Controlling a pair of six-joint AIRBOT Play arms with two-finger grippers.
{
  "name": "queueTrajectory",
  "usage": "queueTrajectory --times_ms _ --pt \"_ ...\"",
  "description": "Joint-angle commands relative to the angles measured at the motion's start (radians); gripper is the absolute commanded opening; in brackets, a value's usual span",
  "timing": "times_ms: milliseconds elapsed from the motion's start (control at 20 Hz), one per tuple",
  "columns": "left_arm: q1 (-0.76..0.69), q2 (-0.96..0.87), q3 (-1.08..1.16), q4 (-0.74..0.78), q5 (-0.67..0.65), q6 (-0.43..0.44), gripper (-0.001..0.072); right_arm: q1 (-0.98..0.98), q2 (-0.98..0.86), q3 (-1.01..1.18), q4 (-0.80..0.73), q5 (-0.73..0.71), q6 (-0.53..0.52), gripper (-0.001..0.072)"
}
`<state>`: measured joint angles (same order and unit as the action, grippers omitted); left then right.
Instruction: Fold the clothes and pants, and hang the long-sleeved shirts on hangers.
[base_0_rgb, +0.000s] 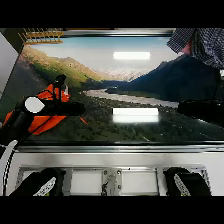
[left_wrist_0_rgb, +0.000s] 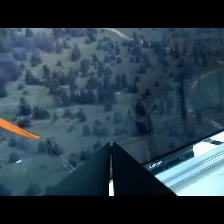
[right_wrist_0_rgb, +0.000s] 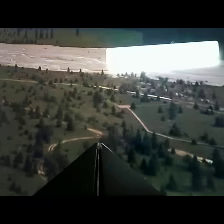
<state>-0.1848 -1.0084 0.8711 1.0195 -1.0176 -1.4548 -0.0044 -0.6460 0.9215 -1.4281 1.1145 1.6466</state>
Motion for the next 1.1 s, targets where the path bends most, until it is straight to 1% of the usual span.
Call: queueTrajectory --times_ms 0,600,650,700,750,800,900,950,1000,1050 --pt "0.0 0.0 0.0 0.0 0.0 0.0 0.0006 0.0 0.0 0.0 0.0 0.0 0.0 0.0018" --pt "0.0 0.0 0.0 0.003 0.014 0.001 0.0007 0.0 0.0 0.0 0.0 0.0 0.0 0.0017" --pt "0.004 0.0 0.003 0.036 0.044 0.014 0.0155 0.0 0.0 0.0 0.0 0.0 0.0 0.0017" --pt "0.016 -0.001 0.023 0.117 0.057 0.029 0.072 0.0 0.0 0.0 0.0 0.0 0.0 0.0017" --pt "0.035 -0.001 0.047 0.216 0.078 0.024 0.0693 0.0 0.0 0.0 0.0 0.0 0.0 0.0017" --pt "0.064 -0.008 0.079 0.327 0.089 0.014 0.0693 0.0 0.0 0.0 0.0 0.0 0.0 0.0017" --pt "0.151 -0.06 0.163 0.565 0.067 -0.053 0.0693 0.0 0.0 0.0 0.0 0.0 0.0 0.0017" --pt "0.203 -0.101 0.205 0.637 0.045 -0.082 0.0693 0.0 0.0 0.0 0.0 0.0 0.0 0.0017" --pt "0.256 -0.147 0.239 0.665 0.02 -0.099 0.0693 0.0 0.0 0.0 0.0 0.0 0.0 0.0017" --pt "0.305 -0.188 0.258 0.658 0.004 -0.106 0.0692 0.0 0.0 0.0 0.0 0.0 0.0 0.0017"
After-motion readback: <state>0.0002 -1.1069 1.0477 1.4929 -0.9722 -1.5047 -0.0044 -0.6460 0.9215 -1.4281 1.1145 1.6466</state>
